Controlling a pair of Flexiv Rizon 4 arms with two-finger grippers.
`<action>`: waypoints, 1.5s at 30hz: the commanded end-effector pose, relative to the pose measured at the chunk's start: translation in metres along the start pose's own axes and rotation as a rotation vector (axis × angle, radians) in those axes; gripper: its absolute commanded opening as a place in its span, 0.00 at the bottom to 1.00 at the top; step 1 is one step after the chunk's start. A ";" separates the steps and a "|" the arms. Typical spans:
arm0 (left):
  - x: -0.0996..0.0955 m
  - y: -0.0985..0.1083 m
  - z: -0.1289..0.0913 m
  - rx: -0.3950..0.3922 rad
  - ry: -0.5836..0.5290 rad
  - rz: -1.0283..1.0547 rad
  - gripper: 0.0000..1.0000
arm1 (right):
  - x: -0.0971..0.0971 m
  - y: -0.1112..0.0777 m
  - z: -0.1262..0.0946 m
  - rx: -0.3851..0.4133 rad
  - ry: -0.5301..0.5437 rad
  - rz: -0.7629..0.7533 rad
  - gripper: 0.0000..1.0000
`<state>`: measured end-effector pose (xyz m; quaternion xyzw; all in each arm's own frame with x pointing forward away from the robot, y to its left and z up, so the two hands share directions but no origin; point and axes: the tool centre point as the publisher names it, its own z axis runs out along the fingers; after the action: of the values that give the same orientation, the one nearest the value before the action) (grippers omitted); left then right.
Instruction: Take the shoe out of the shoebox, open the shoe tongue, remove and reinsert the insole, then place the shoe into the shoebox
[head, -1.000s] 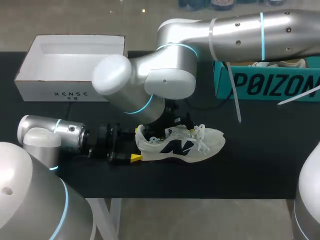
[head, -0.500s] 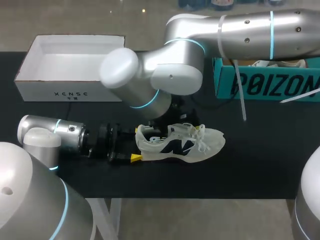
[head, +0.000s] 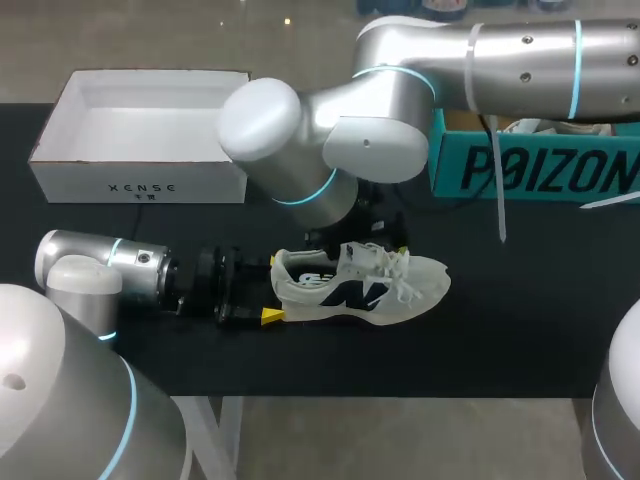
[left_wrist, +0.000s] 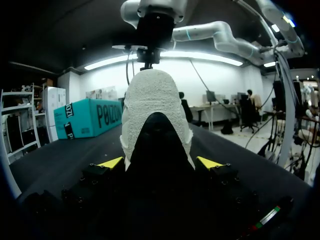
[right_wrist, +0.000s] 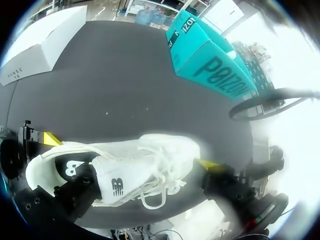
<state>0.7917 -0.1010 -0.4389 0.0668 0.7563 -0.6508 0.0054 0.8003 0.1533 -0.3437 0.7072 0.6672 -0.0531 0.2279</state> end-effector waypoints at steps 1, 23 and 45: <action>-0.001 0.004 0.002 -0.001 -0.002 0.000 0.00 | -0.008 -0.001 -0.004 -0.006 0.033 -0.004 0.76; -0.001 0.004 0.002 -0.001 -0.002 0.000 0.00 | -0.017 0.003 0.005 0.035 0.083 0.028 0.15; -0.001 0.004 0.002 -0.001 -0.002 0.000 0.00 | -0.052 0.007 0.016 0.067 0.107 0.113 0.29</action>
<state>0.7928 -0.1025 -0.4384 0.0668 0.7563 -0.6508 0.0051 0.8069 0.1064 -0.3422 0.7535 0.6335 -0.0316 0.1729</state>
